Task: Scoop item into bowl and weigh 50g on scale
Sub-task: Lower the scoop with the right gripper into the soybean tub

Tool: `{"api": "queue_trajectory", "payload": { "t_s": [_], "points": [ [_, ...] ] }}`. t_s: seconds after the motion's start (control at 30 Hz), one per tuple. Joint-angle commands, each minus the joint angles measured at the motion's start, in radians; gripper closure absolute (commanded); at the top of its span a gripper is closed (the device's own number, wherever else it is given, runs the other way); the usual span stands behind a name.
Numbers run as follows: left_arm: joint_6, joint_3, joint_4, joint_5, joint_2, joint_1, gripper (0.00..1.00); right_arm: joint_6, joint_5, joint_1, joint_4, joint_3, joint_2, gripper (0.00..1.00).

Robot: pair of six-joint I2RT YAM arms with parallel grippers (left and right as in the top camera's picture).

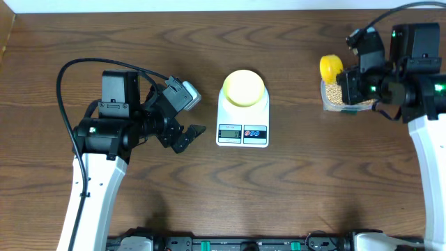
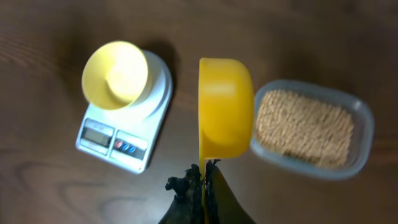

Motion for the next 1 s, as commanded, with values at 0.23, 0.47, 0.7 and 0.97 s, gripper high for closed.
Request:
{"api": "queue_trajectory", "payload": {
  "t_s": [0.23,0.47,0.7,0.97],
  "points": [
    [-0.012,0.014,-0.001,0.009,0.0,0.004,0.01,-0.153,0.101,-0.005,0.006,0.024,0.013,0.99],
    [-0.012,0.015,-0.001,0.009,0.0,0.004,0.01,-0.08,0.095,-0.005,0.009,0.009,0.033,0.99],
    [-0.012,0.014,-0.001,0.009,0.0,0.004,0.01,-0.115,0.095,-0.005,0.01,0.005,0.033,0.99],
    [-0.012,0.015,-0.001,0.009,0.0,0.004,0.01,-0.061,0.103,-0.017,0.009,-0.002,0.033,0.99]
  ]
}}
